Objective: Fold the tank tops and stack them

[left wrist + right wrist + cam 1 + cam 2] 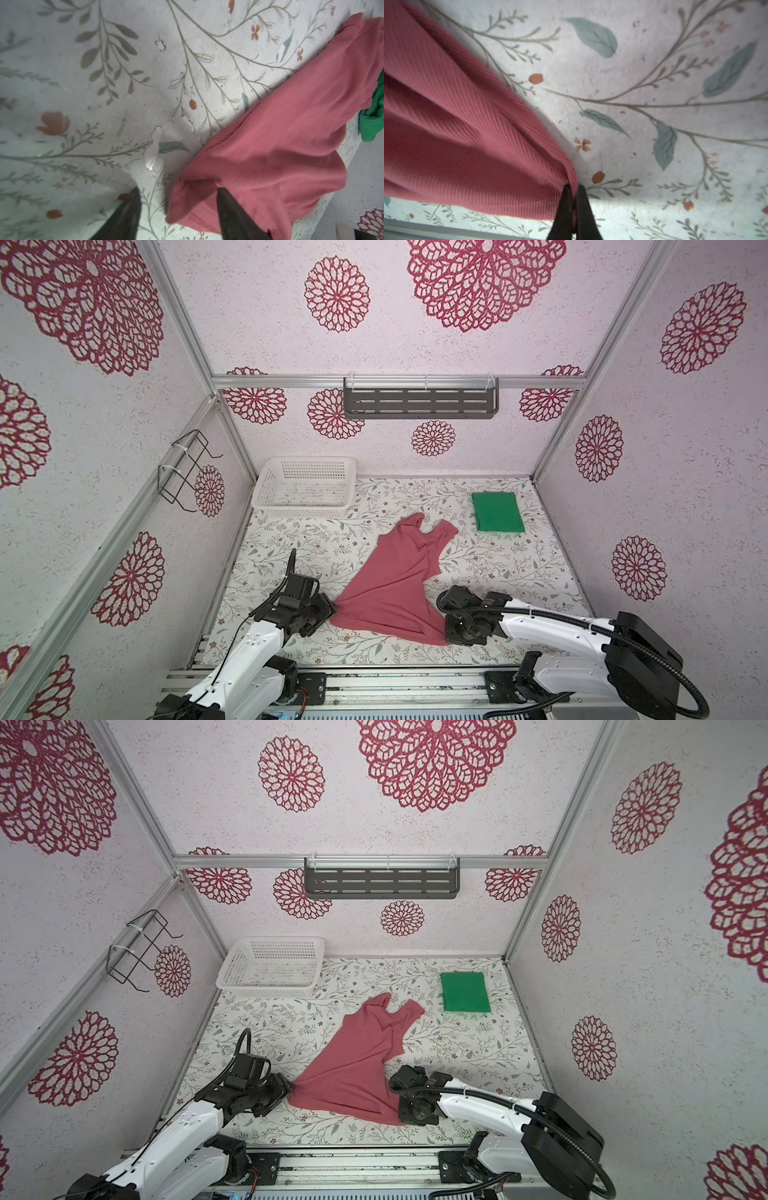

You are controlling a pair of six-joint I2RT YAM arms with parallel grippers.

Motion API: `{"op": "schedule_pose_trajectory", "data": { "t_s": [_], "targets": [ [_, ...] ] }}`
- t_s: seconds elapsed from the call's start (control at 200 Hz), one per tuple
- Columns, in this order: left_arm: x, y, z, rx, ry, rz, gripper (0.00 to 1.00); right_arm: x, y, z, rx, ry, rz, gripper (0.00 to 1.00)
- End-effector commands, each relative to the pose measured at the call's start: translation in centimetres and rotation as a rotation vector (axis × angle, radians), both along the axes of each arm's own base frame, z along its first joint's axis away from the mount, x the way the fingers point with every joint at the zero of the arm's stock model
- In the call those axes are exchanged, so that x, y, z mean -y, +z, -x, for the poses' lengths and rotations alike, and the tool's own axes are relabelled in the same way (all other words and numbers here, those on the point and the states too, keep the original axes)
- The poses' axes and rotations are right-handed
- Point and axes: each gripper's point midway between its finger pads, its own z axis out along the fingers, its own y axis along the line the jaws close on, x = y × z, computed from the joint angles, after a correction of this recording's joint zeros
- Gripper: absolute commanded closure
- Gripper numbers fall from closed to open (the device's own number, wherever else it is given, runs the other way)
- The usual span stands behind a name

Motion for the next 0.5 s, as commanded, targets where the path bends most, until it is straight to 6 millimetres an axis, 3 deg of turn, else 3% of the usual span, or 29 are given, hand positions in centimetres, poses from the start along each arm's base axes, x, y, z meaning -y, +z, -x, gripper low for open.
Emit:
{"op": "schedule_pose_trajectory", "data": {
  "t_s": [0.0, 0.14, 0.235, 0.33, 0.37, 0.42, 0.495],
  "targets": [
    [0.1, -0.2, -0.5, 0.002, -0.015, -0.015, 0.52, 0.5, -0.2, -0.1, 0.017, 0.009, 0.031, 1.00],
    [0.9, 0.1, -1.6, 0.032, -0.007, 0.026, 0.56, 0.6, 0.0, -0.1, 0.024, 0.013, 0.027, 1.00],
    [1.5, 0.3, -1.8, 0.030, -0.026, 0.039, 0.64, 0.6, 0.3, -0.2, 0.034, 0.016, 0.025, 1.00],
    [2.0, 1.1, -2.2, 0.050, -0.028, 0.069, 0.88, 0.6, 0.8, -0.5, 0.054, 0.026, 0.026, 1.00],
    [2.1, 1.6, -2.5, 0.065, -0.024, 0.074, 1.00, 0.5, 1.5, -1.1, 0.080, 0.035, 0.027, 1.00],
    [2.0, 2.9, -3.1, 0.100, -0.016, 0.069, 1.00, 0.5, 2.5, -2.3, 0.117, 0.043, 0.035, 1.00],
    [1.8, 6.0, -4.8, 0.191, -0.015, 0.052, 1.00, 0.3, 5.6, -5.5, 0.220, 0.055, 0.041, 1.00]
  ]
}}
